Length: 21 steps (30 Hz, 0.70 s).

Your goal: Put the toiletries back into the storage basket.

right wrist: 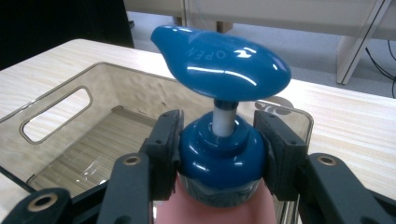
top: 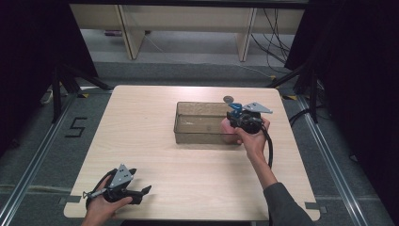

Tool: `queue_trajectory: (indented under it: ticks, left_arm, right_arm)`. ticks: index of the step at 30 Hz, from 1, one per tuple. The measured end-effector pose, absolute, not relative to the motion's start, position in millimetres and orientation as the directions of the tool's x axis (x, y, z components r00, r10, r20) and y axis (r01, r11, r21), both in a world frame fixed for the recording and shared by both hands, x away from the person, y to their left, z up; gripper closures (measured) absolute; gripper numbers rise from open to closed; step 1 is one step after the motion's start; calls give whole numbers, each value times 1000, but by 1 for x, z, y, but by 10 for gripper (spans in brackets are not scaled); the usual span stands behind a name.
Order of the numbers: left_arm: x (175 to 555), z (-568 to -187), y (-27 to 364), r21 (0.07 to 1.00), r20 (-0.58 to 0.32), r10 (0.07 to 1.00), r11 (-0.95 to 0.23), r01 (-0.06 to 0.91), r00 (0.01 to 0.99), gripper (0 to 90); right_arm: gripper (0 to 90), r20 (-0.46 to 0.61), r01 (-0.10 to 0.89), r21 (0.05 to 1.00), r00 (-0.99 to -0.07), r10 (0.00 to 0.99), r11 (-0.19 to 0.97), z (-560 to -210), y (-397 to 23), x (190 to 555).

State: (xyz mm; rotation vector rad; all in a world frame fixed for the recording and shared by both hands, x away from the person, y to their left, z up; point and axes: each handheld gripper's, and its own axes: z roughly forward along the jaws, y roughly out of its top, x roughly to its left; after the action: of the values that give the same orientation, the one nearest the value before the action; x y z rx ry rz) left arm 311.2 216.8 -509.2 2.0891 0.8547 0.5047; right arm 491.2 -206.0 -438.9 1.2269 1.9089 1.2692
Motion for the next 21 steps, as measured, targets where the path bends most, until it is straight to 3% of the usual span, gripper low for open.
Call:
queue_trajectory:
  ticks: [3,5,8,10,21]
  left_arm:
    - [313,-508,219,796,87,706,-474,377,703,158]
    - [311,-509,217,803,44,719,-438,404,693,158]
    - [313,-508,219,795,85,707,-473,379,702,158]
    - [310,-510,216,804,45,726,-434,407,686,158]
    - [311,-509,217,799,63,713,-456,393,699,158]
  right_arm:
    - [536,68,412,902,-427,902,128,-438,-205,489]
    - [536,60,395,910,-431,900,128,-438,-206,490]
    - [536,53,394,909,-436,898,137,-435,-208,490]
    - [536,61,407,903,-434,899,135,-436,-205,489]
    - [531,5,374,909,-452,892,185,-440,-205,491]
